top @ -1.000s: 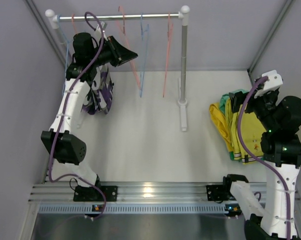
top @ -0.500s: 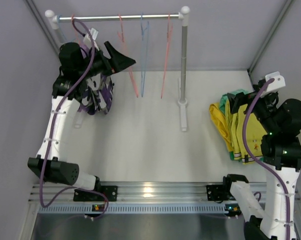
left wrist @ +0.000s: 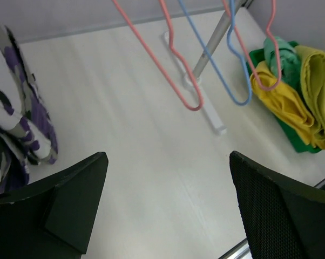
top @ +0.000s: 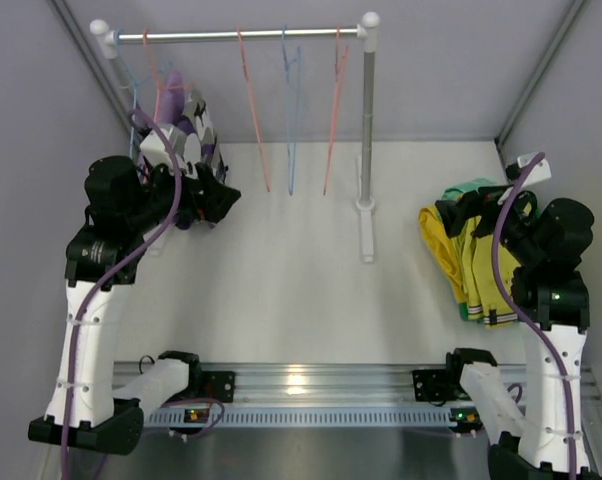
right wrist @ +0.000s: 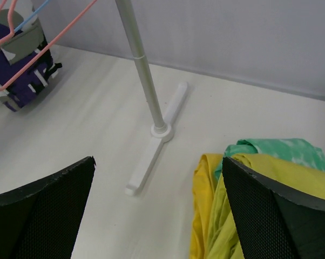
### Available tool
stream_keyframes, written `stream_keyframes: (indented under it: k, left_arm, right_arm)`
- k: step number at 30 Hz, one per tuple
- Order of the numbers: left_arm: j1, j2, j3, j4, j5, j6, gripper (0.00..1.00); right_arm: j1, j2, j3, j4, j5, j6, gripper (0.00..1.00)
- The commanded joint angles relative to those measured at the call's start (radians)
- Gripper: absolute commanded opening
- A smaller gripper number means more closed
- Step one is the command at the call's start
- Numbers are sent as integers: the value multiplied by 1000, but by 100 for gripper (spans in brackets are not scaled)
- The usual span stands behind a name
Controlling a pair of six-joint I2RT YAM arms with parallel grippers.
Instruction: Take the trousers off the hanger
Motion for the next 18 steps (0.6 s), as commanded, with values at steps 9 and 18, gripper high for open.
stream_keyframes:
  k: [9,18]
  left_arm:
    - [1,-272,-158,-142,-353,259,99]
    - [1,-286,-185,-122,-471,246,99]
  right_arm:
    - [-5,-104,-184,155,-61,192,99]
    - [-5,-152,-201,135,-69,165,100]
